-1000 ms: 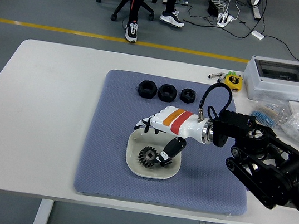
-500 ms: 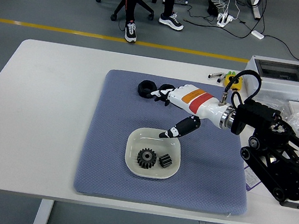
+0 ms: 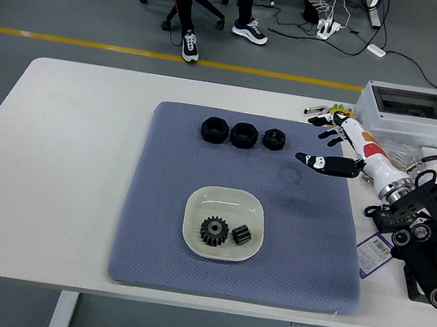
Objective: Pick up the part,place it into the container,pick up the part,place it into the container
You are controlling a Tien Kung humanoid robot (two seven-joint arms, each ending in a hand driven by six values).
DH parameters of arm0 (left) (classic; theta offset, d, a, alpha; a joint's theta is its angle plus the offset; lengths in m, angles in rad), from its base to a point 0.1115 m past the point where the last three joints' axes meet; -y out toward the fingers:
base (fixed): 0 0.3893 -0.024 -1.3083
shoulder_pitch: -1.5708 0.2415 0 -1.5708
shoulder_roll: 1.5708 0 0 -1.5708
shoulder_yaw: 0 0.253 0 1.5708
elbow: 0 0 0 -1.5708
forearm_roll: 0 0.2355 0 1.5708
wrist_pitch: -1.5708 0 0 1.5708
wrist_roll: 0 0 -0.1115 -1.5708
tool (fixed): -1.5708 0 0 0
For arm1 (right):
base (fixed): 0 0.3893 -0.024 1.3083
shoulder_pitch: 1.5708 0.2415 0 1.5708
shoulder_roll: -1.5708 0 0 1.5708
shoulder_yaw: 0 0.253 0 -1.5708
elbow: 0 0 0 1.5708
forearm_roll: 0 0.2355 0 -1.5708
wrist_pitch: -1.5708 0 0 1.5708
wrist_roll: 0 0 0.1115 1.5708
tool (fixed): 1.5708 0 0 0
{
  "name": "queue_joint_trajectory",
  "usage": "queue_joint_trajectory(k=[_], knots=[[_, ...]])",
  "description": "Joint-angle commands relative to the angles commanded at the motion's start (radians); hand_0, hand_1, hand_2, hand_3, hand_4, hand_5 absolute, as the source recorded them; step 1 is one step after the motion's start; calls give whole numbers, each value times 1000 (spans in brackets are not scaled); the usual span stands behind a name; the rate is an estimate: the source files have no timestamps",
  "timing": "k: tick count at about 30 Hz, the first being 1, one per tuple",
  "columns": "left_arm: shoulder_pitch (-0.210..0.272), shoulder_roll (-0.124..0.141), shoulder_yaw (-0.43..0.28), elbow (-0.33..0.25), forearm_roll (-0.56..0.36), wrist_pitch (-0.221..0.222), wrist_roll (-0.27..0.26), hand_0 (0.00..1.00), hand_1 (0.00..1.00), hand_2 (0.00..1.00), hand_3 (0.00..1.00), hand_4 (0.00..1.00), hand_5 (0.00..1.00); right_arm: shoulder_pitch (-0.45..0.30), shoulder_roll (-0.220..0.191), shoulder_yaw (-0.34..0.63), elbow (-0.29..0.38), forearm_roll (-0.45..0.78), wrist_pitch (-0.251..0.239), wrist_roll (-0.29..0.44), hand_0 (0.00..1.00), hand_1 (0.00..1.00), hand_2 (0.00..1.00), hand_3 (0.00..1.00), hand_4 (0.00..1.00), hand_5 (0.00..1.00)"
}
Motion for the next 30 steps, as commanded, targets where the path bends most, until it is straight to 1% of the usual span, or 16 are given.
queue_joint_trajectory(k=[1,6,7,9,12,13,15,18,19,24,25,30], knots=[[-1,-1,2,0,-2,0,-1,715,677,625,559,632,580,-22,3,16,12,39,3,2,674,716,787,777,998,647],[-6,-4,12,-1,-15,1,-6,715,677,625,559,632,580,-123,-4,89,70,253,-6,26,674,716,787,777,998,647],[-7,-4,12,-1,-15,1,-6,710,676,625,560,632,580,-136,-7,99,80,292,-6,31,689,725,789,784,998,681],[-7,-4,8,-1,-9,1,-5,710,676,625,560,632,580,-175,-8,131,108,377,2,37,689,725,789,784,998,681],[-8,-4,-6,-4,19,-4,1,710,676,625,560,632,580,-208,-2,157,129,507,9,34,689,725,789,784,998,681],[-9,-5,-11,-5,31,-7,4,707,675,626,560,632,581,-214,1,164,132,553,10,33,710,738,797,790,998,704],[-13,-5,-19,-7,48,-11,7,707,675,626,560,632,581,-225,8,179,138,620,13,32,710,738,797,790,998,704],[-18,-7,-24,-10,64,-15,10,707,675,626,560,632,581,-243,16,201,150,637,19,34,710,738,797,790,998,704],[-19,-8,-24,-10,66,-16,10,708,675,626,560,632,581,-247,17,205,153,638,20,35,738,755,807,821,998,743],[-20,-11,-24,-13,69,-20,11,708,675,626,560,632,581,-277,22,225,169,639,30,44,738,755,807,821,998,743],[-20,-12,-24,-13,69,-20,11,708,676,627,559,632,581,-281,23,229,172,636,33,45,772,778,826,862,998,784],[-25,-14,-24,-13,74,-20,10,708,676,627,559,632,581,-293,22,240,185,626,45,47,772,778,826,862,998,784]])
